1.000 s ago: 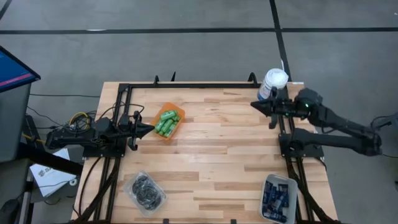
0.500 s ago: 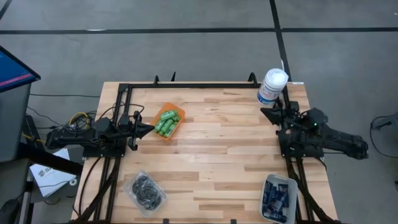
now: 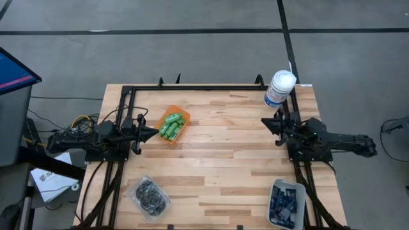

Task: Pick & Place Travel size toiletries
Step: Return to Home Position

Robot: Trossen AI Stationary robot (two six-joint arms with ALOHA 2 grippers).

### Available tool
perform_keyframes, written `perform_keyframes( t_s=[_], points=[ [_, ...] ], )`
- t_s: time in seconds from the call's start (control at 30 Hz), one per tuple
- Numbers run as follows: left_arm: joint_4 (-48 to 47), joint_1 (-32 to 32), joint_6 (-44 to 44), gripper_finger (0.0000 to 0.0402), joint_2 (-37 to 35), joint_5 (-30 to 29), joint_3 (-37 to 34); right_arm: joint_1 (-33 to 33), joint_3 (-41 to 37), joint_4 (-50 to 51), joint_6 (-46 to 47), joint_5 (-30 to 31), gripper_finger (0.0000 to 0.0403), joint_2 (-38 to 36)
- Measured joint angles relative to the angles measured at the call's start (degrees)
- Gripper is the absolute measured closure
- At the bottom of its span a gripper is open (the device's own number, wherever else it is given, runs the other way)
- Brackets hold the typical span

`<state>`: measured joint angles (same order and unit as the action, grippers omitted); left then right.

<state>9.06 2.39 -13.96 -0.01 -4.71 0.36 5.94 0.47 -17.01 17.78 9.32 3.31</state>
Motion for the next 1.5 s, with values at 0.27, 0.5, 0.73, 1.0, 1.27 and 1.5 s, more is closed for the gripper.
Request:
perform_keyframes(
  t_s=[0.27, 0.5, 0.73, 1.0, 1.27, 1.5],
  points=[
    [0.01, -0.01, 0.00, 0.0400, 0.00, -0.02, -0.02, -0.68, 0.00, 14.91, -2.13, -1.72, 0.0403, 0.36],
    [0.00, -0.01, 0.00, 0.0400, 0.00, -0.23, -0.02, -0.68, -0.02, 15.97, -3.74, -6.81, 0.0403, 1.90],
    [0.00, 0.00, 0.00, 0.0400, 0.00, -0.22, 0.00, -0.68, -0.02, 15.74, -12.54, -9.65, 0.0403, 2.26],
    [0.00, 0.00, 0.00, 0.0400, 0.00, -0.20, 0.00, -0.70, 4.07, 13.33, -23.81, -12.20, 0.0403, 1.19],
    [0.04, 0.00, 0.00, 0.0400, 0.00, 0.02, 0.00, -4.75, 3.26, 25.67, -14.61, -8.94, 0.0403, -3.06],
    [0.02, 0.00, 0.00, 0.0400, 0.00, -0.02, 0.00, -9.69, 0.44, 16.79, -19.14, -5.16, 0.0403, -3.12]
  ],
)
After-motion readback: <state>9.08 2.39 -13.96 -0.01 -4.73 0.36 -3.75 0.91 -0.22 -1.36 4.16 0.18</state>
